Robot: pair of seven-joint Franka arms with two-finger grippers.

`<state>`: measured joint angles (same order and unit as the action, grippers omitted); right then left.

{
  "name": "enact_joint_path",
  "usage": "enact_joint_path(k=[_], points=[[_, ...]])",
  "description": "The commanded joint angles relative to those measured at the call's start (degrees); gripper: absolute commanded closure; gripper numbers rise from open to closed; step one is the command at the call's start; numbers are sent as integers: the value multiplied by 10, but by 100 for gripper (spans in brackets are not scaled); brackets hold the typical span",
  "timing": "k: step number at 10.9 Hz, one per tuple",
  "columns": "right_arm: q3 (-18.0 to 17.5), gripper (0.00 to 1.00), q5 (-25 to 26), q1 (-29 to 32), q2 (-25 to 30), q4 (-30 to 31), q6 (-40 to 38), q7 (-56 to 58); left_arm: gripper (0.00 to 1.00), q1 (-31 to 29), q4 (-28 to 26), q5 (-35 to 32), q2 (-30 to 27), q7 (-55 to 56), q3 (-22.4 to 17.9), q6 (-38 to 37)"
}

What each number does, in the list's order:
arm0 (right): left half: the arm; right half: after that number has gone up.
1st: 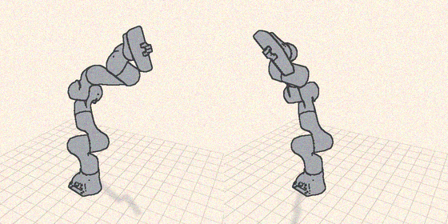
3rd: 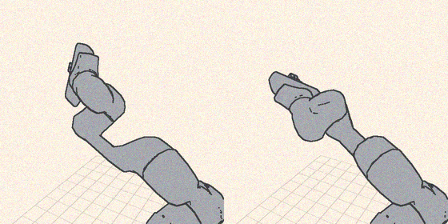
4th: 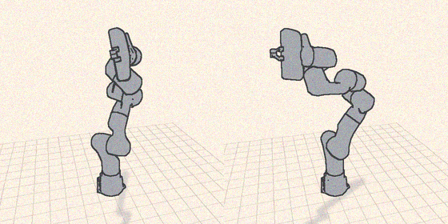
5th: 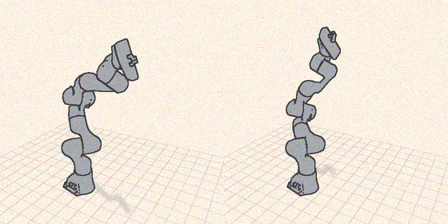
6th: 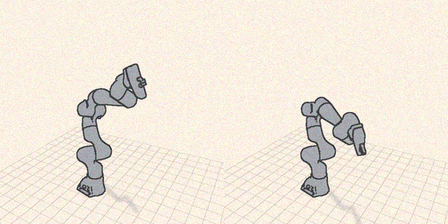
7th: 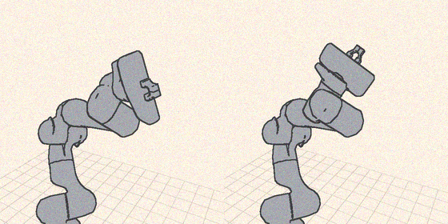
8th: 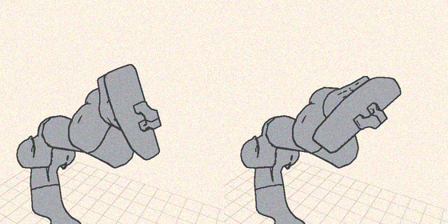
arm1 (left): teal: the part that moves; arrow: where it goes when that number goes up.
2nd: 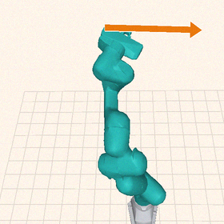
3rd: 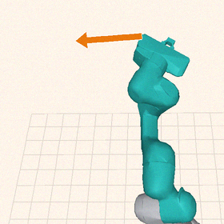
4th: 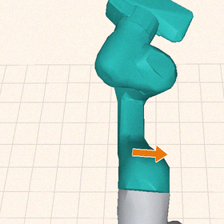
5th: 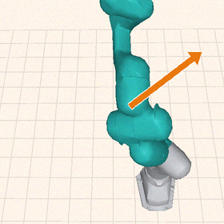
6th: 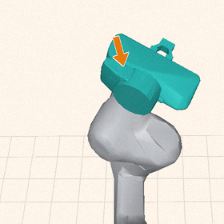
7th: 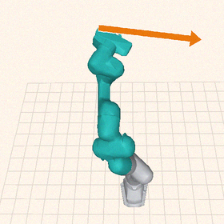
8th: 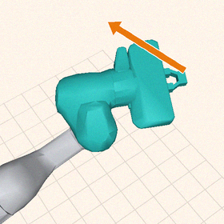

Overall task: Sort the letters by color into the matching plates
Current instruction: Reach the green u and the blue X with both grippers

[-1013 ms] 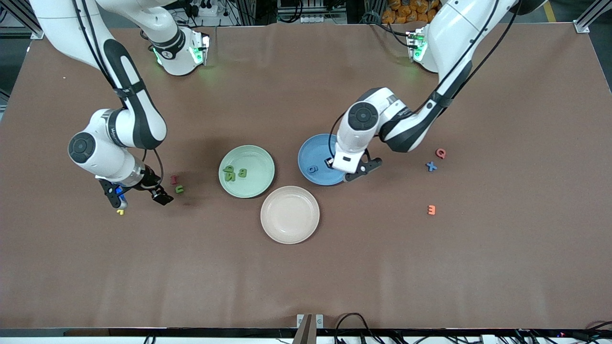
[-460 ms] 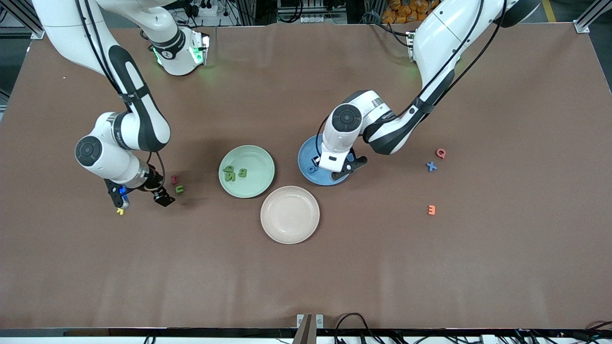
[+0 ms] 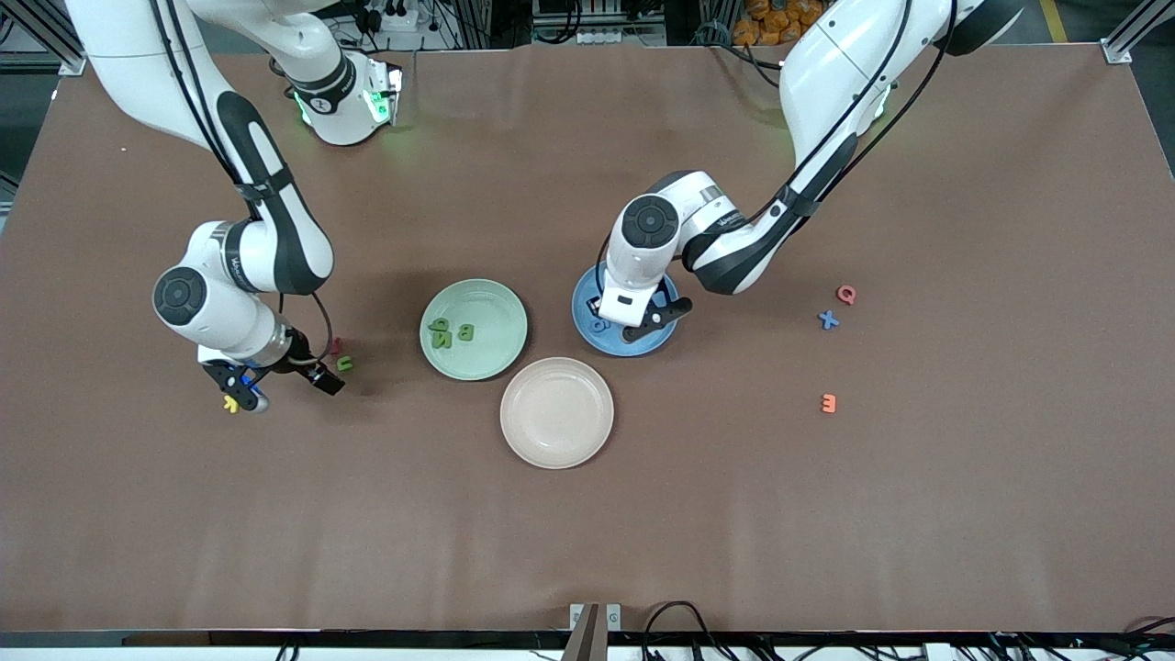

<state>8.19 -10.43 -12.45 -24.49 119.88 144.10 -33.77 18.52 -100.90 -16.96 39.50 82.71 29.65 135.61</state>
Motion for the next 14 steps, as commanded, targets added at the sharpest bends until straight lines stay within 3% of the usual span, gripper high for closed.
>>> enact_joint_path(k=[1,5,6,7,9,14], points=[[-1,0,9,-13,-13,-12,0,168,0,13,26,3,10,9,-7,-13],[-1,0,23,-21,-21,-8,-1,396,0,13,35,1,9,2,-9,-13],[-1,0,60,-25,-21,-9,0,427,0,13,38,-1,10,0,-9,-13],[-1,0,162,-28,-19,-10,0,430,0,13,41,-3,9,-2,-10,-13],[-1,0,241,-30,-19,-10,0,428,0,13,47,-21,9,-2,-10,-13],[-2,0,237,-29,-14,-13,-1,428,0,-8,45,-33,2,-96,-11,-17]])
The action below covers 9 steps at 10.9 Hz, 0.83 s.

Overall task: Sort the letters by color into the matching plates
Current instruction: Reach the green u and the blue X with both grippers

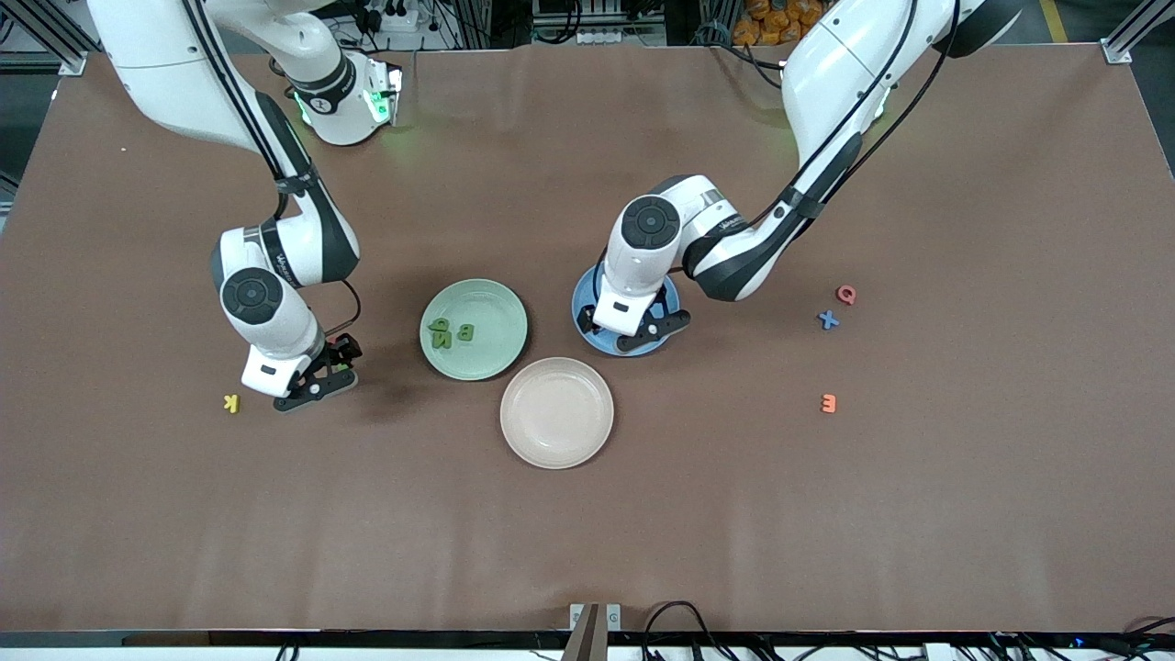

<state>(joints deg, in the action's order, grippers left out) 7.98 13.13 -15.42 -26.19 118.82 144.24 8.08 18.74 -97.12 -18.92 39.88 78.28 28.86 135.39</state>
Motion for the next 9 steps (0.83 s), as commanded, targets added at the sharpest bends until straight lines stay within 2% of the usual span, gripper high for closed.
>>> enact_joint_path(k=[1,5,7,9], points=[[0,0,5,1,4,-2,0,12,0,-19,8,-13,-8,-86,-3,-41],[0,0,6,6,7,-2,-8,11,0,-34,7,12,-54,-242,-33,-128],[-2,0,-13,7,13,6,-12,11,0,-58,2,29,-74,-300,-36,-144],[-2,0,-110,4,11,11,-13,13,0,-74,0,29,-92,-327,-38,-164]])
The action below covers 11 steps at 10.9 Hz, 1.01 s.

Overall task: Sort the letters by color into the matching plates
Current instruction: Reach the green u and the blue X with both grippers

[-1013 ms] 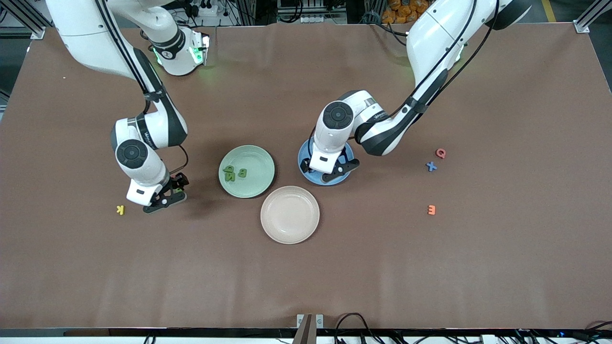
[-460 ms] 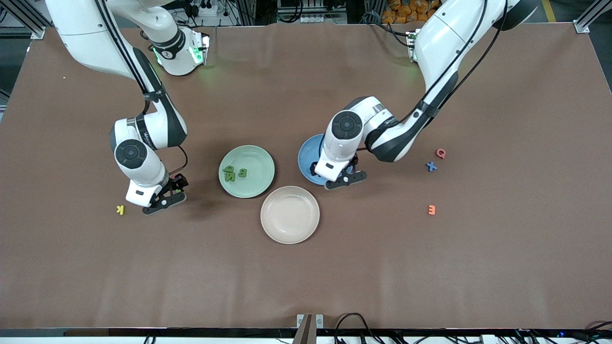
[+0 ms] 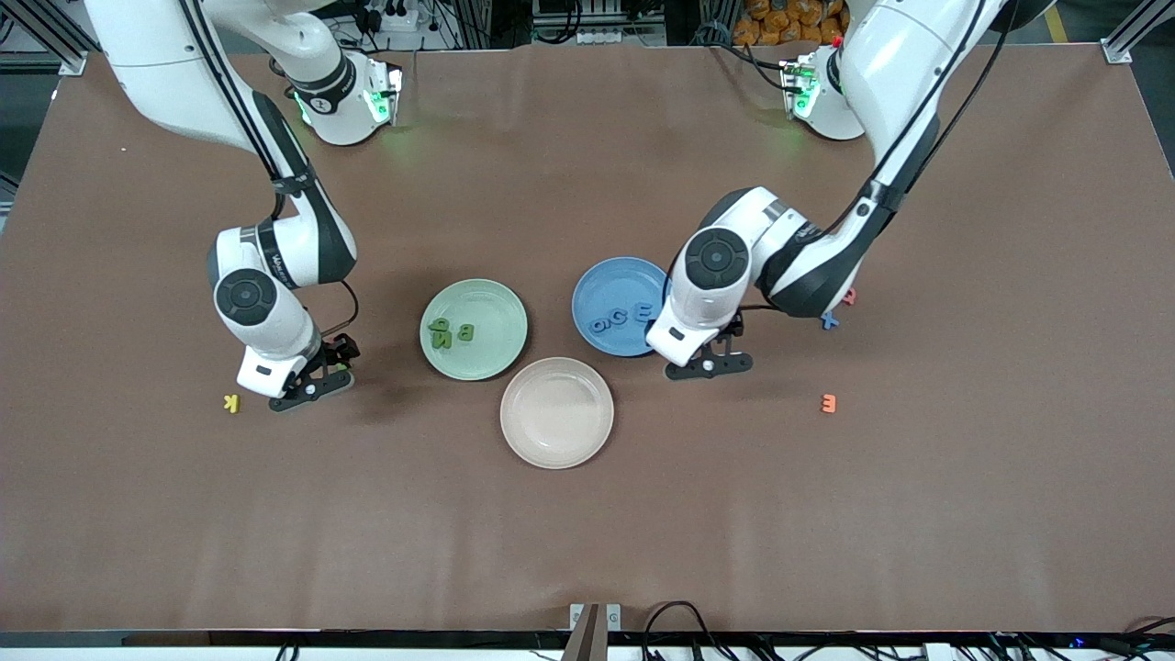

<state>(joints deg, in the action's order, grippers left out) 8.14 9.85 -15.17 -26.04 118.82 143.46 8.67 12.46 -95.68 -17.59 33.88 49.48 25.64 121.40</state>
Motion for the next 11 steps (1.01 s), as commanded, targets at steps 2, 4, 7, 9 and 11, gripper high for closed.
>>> enact_joint_path(k=[2,4,7,9,11], points=[[-7,0,-92,-1,5,16,-5,8,0,-14,-14,30,-64,-124,-32,-72],[-11,0,-92,0,2,19,-2,50,0,-14,-20,68,-93,-211,-73,-102],[-22,0,-86,-3,2,27,2,81,0,-15,-67,90,-134,-272,-110,-105],[-22,0,-86,-3,3,48,31,117,0,-31,-90,89,-150,-279,-112,-93],[-22,0,-86,-1,5,65,58,144,0,-37,-105,90,-158,-335,-131,-83]])
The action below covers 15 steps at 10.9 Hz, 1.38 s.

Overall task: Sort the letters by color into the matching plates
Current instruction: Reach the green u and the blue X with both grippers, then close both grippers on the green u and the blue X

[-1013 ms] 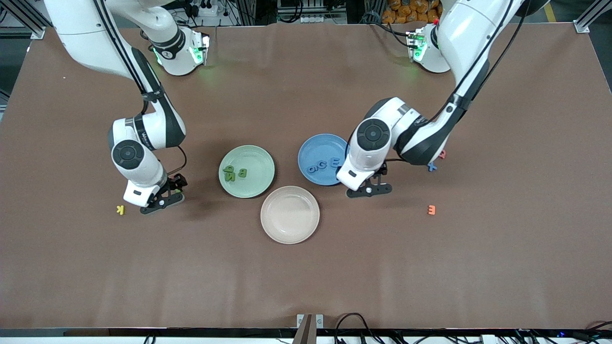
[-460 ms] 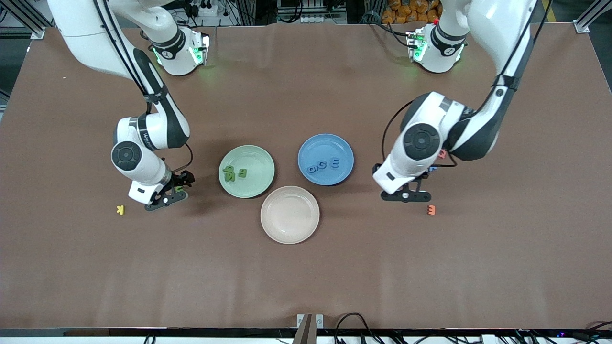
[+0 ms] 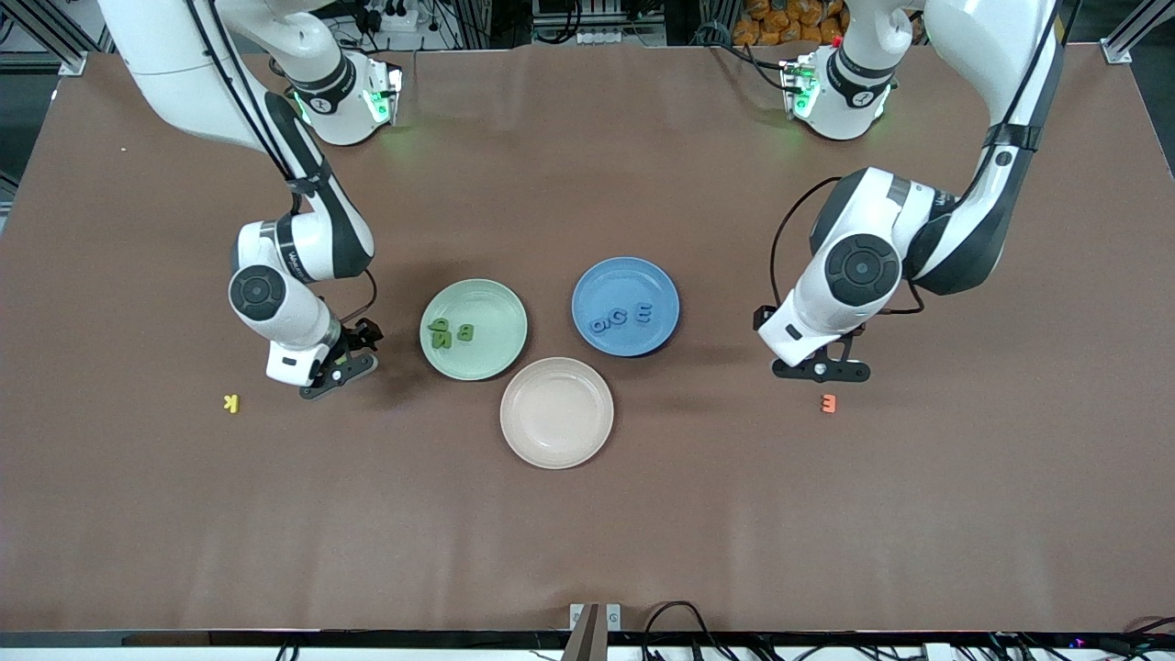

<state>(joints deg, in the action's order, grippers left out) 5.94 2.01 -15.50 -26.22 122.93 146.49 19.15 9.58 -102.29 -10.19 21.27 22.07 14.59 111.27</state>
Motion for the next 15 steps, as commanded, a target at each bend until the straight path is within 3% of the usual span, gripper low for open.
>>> enact_joint_path(k=[1,7,10,15], points=[[-1,0,-8,4,7,24,27,43,0,-10,-48,16,-35,-96,-29,27],[-1,0,-7,12,4,23,31,44,0,-10,-149,18,-55,-127,-67,147],[-1,0,-6,17,-3,22,37,44,0,-10,-211,66,-66,-117,-92,222],[-2,0,-8,18,-17,12,46,40,0,-8,-233,138,-69,-61,-106,247]])
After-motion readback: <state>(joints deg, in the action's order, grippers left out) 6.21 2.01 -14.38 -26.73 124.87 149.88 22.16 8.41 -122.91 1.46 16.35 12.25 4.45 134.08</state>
